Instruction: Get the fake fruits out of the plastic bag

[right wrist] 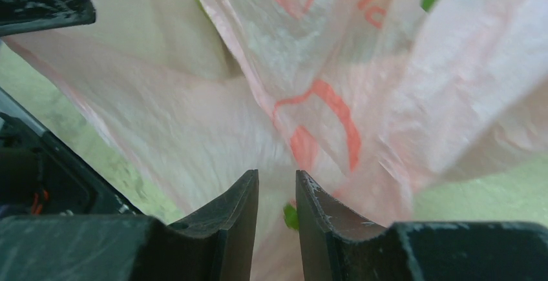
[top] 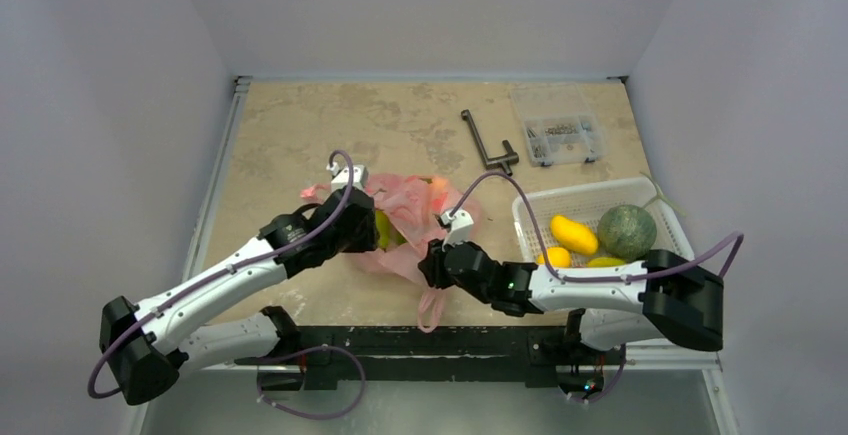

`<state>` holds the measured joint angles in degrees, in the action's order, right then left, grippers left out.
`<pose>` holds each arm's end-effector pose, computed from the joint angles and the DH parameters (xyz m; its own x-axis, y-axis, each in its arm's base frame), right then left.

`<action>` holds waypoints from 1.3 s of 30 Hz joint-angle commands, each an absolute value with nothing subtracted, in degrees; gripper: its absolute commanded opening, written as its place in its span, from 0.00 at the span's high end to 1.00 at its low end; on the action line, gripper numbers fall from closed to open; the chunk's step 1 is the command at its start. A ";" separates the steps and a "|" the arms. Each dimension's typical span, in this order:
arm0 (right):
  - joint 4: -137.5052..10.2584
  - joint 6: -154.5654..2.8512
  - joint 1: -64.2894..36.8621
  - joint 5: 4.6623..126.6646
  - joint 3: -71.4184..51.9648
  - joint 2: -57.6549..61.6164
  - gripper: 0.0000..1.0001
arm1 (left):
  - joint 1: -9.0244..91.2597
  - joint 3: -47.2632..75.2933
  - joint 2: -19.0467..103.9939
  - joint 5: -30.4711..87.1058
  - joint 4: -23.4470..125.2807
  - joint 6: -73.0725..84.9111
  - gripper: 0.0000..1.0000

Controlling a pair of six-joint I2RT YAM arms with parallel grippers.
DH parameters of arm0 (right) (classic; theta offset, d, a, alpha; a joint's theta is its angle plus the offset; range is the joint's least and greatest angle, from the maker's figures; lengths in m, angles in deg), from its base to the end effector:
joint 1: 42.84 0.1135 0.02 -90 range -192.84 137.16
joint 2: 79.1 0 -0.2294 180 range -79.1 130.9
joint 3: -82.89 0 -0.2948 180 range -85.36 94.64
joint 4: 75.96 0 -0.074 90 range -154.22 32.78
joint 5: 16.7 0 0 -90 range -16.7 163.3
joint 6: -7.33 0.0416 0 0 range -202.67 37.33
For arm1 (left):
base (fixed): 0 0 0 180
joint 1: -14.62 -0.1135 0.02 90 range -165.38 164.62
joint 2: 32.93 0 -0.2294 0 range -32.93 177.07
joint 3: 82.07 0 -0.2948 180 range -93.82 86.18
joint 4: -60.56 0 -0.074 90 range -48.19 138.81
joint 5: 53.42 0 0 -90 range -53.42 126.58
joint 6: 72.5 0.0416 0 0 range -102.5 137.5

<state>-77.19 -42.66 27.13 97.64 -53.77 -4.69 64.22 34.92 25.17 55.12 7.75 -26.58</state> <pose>0.1216 0.2834 0.1266 -0.6022 0.0585 -0.7962 -0.4523 0.7968 0.4006 0.1841 -0.1959 0.2493 -0.7516 -0.1345 -0.6457 0.0849 0.9511 -0.2969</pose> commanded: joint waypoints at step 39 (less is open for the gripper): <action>-67.85 -73.88 15.71 128.67 -35.65 -3.22 1.00 | 60.53 54.37 21.33 55.06 12.59 -39.88 0.78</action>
